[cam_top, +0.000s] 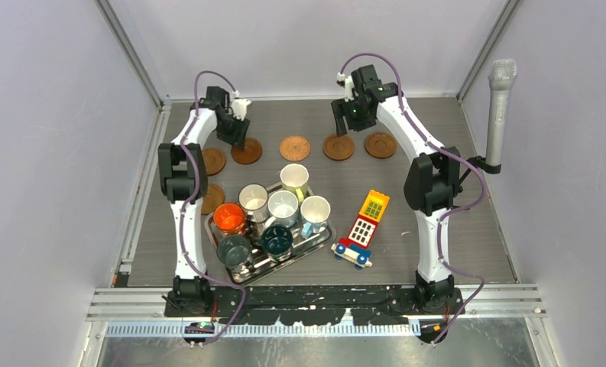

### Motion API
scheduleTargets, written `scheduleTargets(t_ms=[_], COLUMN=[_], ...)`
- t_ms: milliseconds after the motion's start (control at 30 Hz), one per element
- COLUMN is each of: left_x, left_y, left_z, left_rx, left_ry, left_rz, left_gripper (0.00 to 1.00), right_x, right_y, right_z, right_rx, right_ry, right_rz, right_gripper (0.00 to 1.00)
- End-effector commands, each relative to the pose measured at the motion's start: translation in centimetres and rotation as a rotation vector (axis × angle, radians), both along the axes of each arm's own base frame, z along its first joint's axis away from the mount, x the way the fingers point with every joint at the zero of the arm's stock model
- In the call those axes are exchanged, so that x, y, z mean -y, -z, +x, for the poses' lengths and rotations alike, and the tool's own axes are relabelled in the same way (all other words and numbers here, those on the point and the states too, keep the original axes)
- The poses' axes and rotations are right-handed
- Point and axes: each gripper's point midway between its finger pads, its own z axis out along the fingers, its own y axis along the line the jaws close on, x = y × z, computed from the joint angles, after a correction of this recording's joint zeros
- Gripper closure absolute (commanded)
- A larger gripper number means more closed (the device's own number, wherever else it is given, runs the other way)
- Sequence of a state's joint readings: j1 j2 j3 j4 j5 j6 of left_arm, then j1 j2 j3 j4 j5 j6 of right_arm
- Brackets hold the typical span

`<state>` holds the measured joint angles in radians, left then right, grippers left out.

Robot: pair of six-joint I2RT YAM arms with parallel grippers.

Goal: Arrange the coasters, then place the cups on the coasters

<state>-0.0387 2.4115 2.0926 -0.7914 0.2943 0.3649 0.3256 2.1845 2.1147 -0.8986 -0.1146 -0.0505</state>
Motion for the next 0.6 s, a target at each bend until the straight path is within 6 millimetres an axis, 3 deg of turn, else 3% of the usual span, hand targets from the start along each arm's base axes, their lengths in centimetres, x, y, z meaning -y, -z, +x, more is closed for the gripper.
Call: scheduleTargets(t_ms=[0, 100, 233, 400, 567], left_x=[0.4, 0.3, -0.2, -1.2, -6.5], left_y=[-0.5, -0.5, -1.4, -5.2, -6.4], left_z=[-2.5, -2.5, -1.9, -1.5, -2.6], left_rx=[-0.042, -0.035, -0.021, 0.017, 0.029], left_ry=[0.085, 0.070, 0.045, -0.045, -0.163], left_rz=[0.011, 0.024, 0.039, -0.037, -0.022], left_gripper=[0.56, 0.54, 0.43, 0.33, 0.30], right_x=[-0.5, -0.6, -0.9, -0.9, -1.0], right_y=[-3.3, -3.3, -3.3, -3.6, -4.0], right_z=[0.5, 0.7, 0.7, 0.7, 0.7], right_rx=[0.078, 0.081, 0.081, 0.086, 0.094], right_ry=[-0.010, -0.008, -0.011, -0.011, -0.013], right_rz=[0.031, 0.033, 0.037, 0.041, 0.046], right_gripper=[0.29, 0.29, 0.29, 0.29, 0.29])
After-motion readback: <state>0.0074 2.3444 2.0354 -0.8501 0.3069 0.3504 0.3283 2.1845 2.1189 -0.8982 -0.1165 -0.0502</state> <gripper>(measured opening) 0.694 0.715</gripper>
